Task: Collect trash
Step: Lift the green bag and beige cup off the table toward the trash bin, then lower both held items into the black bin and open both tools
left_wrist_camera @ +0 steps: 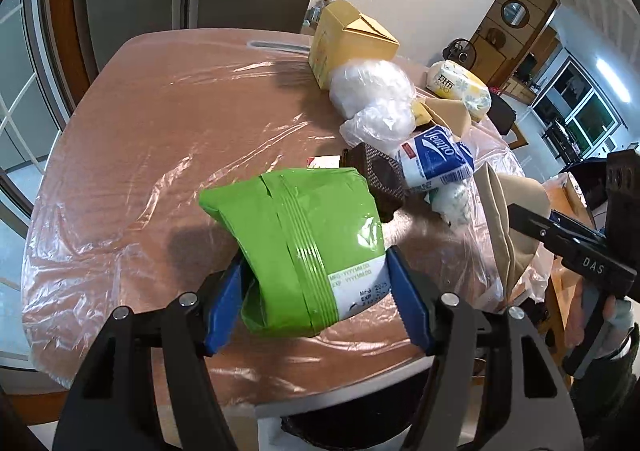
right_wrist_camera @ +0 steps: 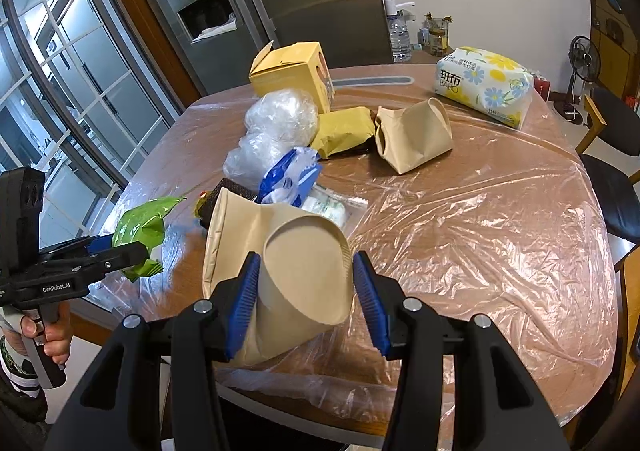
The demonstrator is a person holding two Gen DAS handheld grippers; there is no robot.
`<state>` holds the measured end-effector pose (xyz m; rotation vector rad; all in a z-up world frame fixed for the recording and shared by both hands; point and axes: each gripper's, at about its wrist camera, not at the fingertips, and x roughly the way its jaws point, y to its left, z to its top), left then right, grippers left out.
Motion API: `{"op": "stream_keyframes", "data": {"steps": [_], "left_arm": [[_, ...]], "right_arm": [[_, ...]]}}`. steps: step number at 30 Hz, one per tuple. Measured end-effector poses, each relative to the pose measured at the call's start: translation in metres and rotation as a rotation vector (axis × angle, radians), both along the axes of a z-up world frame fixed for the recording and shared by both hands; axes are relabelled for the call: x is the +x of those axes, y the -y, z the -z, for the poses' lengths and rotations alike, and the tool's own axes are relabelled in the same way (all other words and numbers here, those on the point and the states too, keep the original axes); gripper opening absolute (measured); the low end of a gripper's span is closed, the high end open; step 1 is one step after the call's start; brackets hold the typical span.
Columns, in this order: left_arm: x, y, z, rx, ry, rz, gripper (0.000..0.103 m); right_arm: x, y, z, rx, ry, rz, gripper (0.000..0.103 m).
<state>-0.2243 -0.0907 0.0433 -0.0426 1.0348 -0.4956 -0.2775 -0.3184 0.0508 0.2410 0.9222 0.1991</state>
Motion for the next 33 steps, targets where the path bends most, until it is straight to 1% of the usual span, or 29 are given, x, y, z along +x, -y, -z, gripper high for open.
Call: {"op": "stream_keyframes", "data": {"steps": [6, 11, 17, 20, 24, 26, 29, 33], "left_arm": [[-0.013, -0.002, -0.01, -0.008, 0.033, 0.029, 0.067], [-0.032, 0.0, -0.023, -0.03, 0.068, 0.096, 0.067], [-0.058, 0.001, -0.027, -0.042, 0.071, 0.166, 0.067], [-0.07, 0.0, -0.026, -0.052, 0.055, 0.189, 0.067], [-0.086, 0.003, -0.021, -0.043, 0.028, 0.225, 0.067], [-0.095, 0.006, -0.017, -0.022, 0.019, 0.248, 0.067], [-0.105, 0.008, -0.009, -0.011, -0.006, 0.273, 0.067], [-0.117, 0.014, 0.004, 0.01, -0.045, 0.31, 0.067]], "right_arm": [[-0.016, 0.0, -0.004, 0.035, 0.001, -0.009, 0.047], [-0.036, -0.005, -0.011, 0.041, 0.003, -0.037, 0.047], [-0.064, -0.017, -0.017, 0.04, -0.006, -0.093, 0.047], [-0.077, -0.021, -0.016, 0.036, -0.02, -0.112, 0.047], [-0.089, -0.024, -0.011, 0.03, -0.05, -0.133, 0.047], [-0.095, -0.025, -0.004, 0.031, -0.078, -0.139, 0.047], [-0.101, -0.026, 0.007, 0.037, -0.117, -0.143, 0.047], [-0.107, -0.028, 0.023, 0.014, -0.162, -0.151, 0.047]]}}
